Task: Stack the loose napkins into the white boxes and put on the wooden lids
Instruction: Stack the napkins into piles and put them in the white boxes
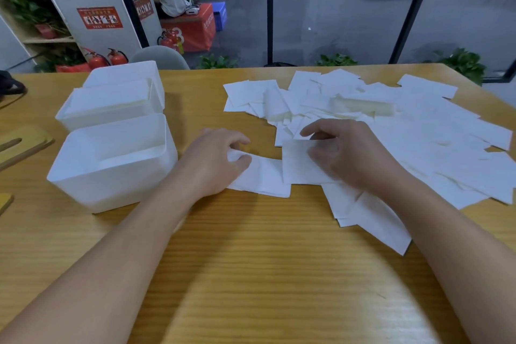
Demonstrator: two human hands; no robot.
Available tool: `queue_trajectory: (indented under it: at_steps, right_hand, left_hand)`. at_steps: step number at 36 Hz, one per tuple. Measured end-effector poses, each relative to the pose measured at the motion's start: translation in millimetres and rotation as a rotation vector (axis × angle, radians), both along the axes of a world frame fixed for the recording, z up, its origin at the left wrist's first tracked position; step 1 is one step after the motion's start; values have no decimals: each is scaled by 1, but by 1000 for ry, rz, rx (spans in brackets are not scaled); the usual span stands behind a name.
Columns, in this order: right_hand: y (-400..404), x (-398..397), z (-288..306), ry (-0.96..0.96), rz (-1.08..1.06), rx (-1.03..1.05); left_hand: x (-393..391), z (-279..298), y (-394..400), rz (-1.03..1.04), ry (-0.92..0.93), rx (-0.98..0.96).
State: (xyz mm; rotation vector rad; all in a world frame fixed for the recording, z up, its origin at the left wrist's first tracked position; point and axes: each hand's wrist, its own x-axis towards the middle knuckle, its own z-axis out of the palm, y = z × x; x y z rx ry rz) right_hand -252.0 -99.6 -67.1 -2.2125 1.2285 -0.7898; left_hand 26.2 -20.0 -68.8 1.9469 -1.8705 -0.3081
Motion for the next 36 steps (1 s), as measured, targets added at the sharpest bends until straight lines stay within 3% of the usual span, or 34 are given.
queue_trajectory:
  at_steps: [2, 6, 8, 15, 20, 24, 36]
  right_hand:
    - [4, 4, 1, -25, 31, -9]
    - [11, 11, 4, -93, 89, -2]
    - [15, 16, 5, -129, 120, -4]
    - [14, 14, 10, -75, 54, -40]
    - [15, 15, 11, -228, 30, 163]
    - [22, 29, 0, -244, 23, 263]
    - [26, 43, -20, -2, -18, 52]
  left_hand:
    - [-1, 0, -2, -13, -1, -88]
    - [-21, 2, 1, -142, 380, -190]
    - [-32, 0, 5, -167, 454, -225]
    - [-19, 4, 1, -115, 472, -280]
    - [2, 7, -5, -1, 342, -191]
    - [6, 2, -6, 41, 230, -116]
    - [10, -4, -4, 66, 150, -52]
